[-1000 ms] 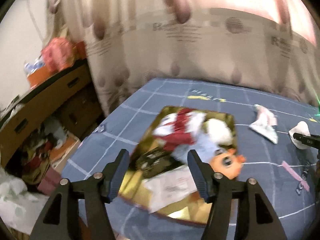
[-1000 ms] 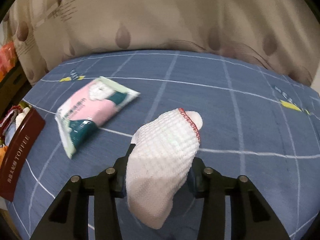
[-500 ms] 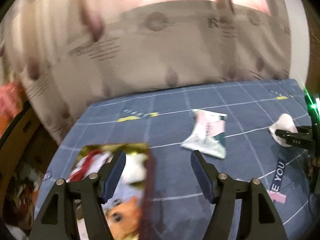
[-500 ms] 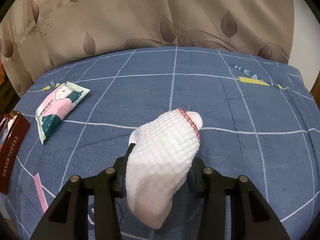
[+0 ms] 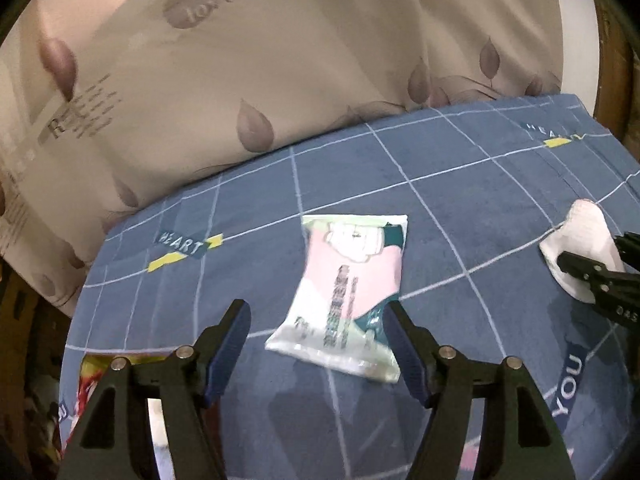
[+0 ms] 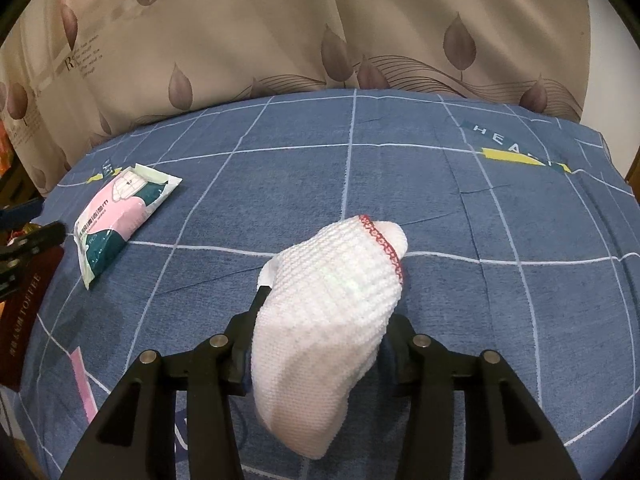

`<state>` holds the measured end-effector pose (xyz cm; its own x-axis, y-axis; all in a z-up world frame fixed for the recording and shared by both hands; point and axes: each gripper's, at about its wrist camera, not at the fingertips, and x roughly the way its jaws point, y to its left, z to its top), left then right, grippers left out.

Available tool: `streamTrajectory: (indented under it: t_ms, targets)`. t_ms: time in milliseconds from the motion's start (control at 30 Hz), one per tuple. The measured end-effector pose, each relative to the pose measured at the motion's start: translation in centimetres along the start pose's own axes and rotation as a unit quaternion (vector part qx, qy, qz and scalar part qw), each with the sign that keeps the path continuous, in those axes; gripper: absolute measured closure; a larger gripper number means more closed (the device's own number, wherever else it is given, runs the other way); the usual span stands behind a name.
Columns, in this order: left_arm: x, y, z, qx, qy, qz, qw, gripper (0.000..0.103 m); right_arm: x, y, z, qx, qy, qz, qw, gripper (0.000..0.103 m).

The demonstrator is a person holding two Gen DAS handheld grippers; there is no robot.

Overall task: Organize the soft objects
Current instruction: 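Grasp the pink cleaning wipes pack with the left gripper while the right gripper holds the sock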

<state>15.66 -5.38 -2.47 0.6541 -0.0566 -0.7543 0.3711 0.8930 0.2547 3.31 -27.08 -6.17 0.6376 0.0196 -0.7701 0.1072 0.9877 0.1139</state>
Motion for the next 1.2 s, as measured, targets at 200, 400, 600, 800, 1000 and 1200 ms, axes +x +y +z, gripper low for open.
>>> streamTrajectory:
  t_ms: [200,400,600,800,1000,1200]
  targets:
    - [2.1,-0.8,1.1,0.004,0.015,-0.020,0.9997,0.032,0.0,0.0,-0.1,0.003,0.000,0.006,1.000,0.057]
    - [4.1,-0.2,1.5,-0.015,0.028,-0.029,0.9991,0.032,0.1,-0.1,-0.1,0.005,0.000,0.010,1.000,0.057]
    - [5.1,-0.2,2.7,-0.026,0.031,-0.056,0.9976,0.031,0.1,-0.2,-0.1,0.008,0.001,0.014,1.000,0.056]
    - [7.2,-1.7,2.2,0.009,0.057,-0.047,0.9972,0.024,0.1,-0.3,0.0,0.011,0.000,0.019,1.000,0.056]
    - [7.8,-0.6,1.7,-0.042,0.050,-0.068,0.9956,0.023,0.2,-0.3,0.0,0.013,0.001,0.022,1.000,0.055]
    - [7.0,-1.0,1.7,-0.044,0.051,-0.055,0.9962,0.044,0.2,-0.3,0.1,0.014,0.001,0.023,1.000,0.054]
